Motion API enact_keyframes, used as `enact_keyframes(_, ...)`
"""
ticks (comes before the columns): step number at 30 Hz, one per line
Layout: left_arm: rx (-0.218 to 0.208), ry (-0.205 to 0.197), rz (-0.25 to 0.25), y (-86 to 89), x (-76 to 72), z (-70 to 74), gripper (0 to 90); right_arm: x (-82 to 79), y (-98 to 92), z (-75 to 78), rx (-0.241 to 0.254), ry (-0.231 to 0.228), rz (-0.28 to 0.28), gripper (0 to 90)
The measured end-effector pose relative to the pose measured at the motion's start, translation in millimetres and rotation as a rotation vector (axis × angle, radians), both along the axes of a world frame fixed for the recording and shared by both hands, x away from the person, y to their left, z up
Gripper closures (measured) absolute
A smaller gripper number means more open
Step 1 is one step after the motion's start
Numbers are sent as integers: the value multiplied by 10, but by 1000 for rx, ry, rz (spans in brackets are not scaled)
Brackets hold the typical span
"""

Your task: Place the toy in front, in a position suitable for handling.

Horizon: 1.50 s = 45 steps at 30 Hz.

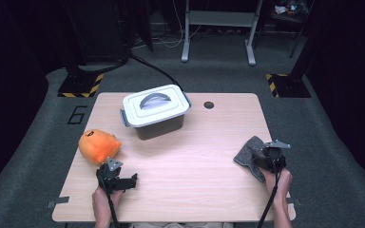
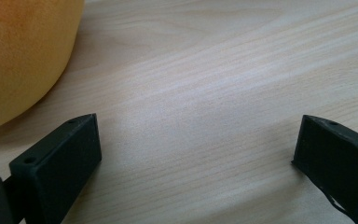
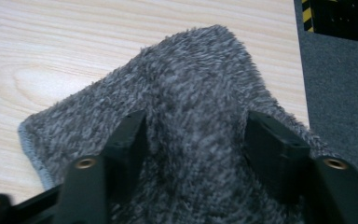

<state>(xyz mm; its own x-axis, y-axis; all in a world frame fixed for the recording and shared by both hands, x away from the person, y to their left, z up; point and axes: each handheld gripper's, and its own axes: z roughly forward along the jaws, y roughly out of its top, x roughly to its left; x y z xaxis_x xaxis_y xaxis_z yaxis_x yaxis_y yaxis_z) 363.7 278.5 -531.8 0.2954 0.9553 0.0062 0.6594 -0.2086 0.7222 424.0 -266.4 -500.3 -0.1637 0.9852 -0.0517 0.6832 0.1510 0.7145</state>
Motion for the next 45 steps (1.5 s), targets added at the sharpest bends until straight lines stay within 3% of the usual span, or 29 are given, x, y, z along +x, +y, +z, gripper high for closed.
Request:
enact_keyframes(4,-1,-5,2,-2,1,-3,5,1,-12,0,5,4,4,281)
enact_keyframes(5,-2,-5,3,-2,1,-4,5,-12,-19,13,11,2,20,220)
enact_keyframes(8,-2,-5,2,-2,1,-4,5,-62,-16,62,32,-8,44,163)
enact_keyframes(14,0,-2,0,-1,-1,-1,5,-179,74,162,62,-38,121,136)
enact_keyframes(26,2,1,0,-1,-3,3,5,-394,477,209,74,-51,291,77)
enact_keyframes(34,2,1,2,-2,-4,3,5,-506,814,106,65,-38,391,56)
enact_keyframes(39,2,-6,5,-3,-4,-2,5,-537,955,-33,53,-5,425,50)
enact_keyframes(42,-2,-4,0,1,0,-2,5,-540,1019,-118,29,-7,433,47)
enact_keyframes(45,-3,-5,-1,3,4,-3,5,-534,1058,-174,37,-3,445,47)
